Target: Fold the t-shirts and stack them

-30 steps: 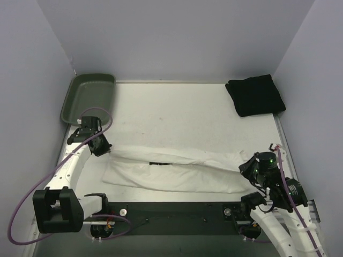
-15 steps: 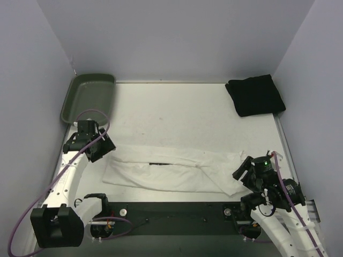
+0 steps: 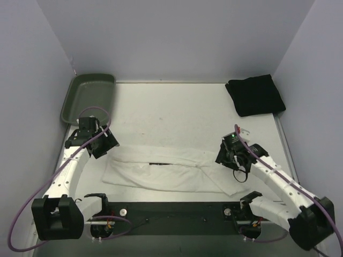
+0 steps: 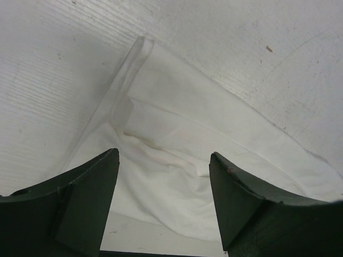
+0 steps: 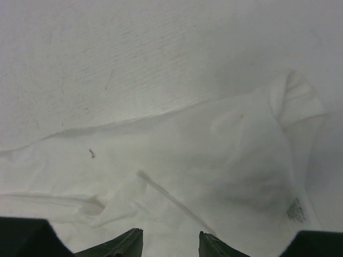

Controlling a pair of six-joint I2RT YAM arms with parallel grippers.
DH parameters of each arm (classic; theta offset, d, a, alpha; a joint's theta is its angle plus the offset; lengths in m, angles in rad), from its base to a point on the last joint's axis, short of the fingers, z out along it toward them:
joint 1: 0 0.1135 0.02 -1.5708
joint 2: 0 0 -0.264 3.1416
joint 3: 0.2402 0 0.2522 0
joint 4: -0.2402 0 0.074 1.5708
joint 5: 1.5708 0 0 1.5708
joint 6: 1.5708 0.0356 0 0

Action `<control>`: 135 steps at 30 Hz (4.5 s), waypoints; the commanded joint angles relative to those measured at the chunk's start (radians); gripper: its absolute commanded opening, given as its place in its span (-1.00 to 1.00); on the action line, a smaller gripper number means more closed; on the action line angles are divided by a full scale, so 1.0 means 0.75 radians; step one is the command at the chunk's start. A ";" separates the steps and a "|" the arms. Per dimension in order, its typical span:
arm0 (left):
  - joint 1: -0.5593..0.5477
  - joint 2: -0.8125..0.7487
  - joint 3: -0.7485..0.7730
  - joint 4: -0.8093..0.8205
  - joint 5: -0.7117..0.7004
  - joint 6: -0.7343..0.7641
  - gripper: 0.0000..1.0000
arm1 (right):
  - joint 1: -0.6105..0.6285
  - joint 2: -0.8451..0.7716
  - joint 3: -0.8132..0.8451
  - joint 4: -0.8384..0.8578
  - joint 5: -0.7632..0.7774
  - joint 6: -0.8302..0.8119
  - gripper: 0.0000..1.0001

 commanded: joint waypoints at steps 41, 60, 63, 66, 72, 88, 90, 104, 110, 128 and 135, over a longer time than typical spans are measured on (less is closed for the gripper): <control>0.009 -0.054 -0.012 0.129 0.008 0.033 0.52 | 0.183 0.489 0.052 0.352 0.140 -0.120 -0.18; 0.011 -0.064 -0.008 0.108 -0.019 0.049 0.52 | 0.181 0.622 0.052 0.414 0.124 -0.114 -0.38; 0.011 -0.060 -0.010 0.110 -0.019 0.049 0.52 | 0.183 0.616 0.046 0.414 0.122 -0.106 -0.65; 0.013 -0.062 -0.014 0.114 -0.021 0.049 0.52 | 0.181 0.597 0.044 0.408 0.124 -0.106 -0.93; 0.011 -0.068 -0.016 0.116 -0.033 0.049 0.52 | 0.240 0.524 0.064 0.312 0.187 -0.092 -1.00; 0.011 -0.095 -0.028 0.127 -0.025 0.047 0.52 | 0.800 0.417 0.077 -0.020 0.351 0.209 -1.00; 0.011 -0.101 -0.030 0.125 -0.023 0.049 0.51 | 0.895 0.462 0.079 -0.020 0.367 0.250 -1.00; 0.011 -0.119 -0.042 0.135 -0.009 0.055 0.52 | 0.922 0.624 0.463 -0.188 0.643 0.172 0.85; 0.013 -0.066 -0.022 0.135 0.034 0.074 0.44 | 0.766 0.759 0.563 0.027 0.519 -0.040 0.84; 0.011 -0.074 -0.036 0.131 -0.002 0.086 0.37 | 0.703 1.154 0.741 0.442 0.019 -0.212 0.73; 0.013 -0.066 -0.032 0.135 0.000 0.086 0.37 | 0.703 1.239 0.778 0.512 -0.111 -0.216 0.72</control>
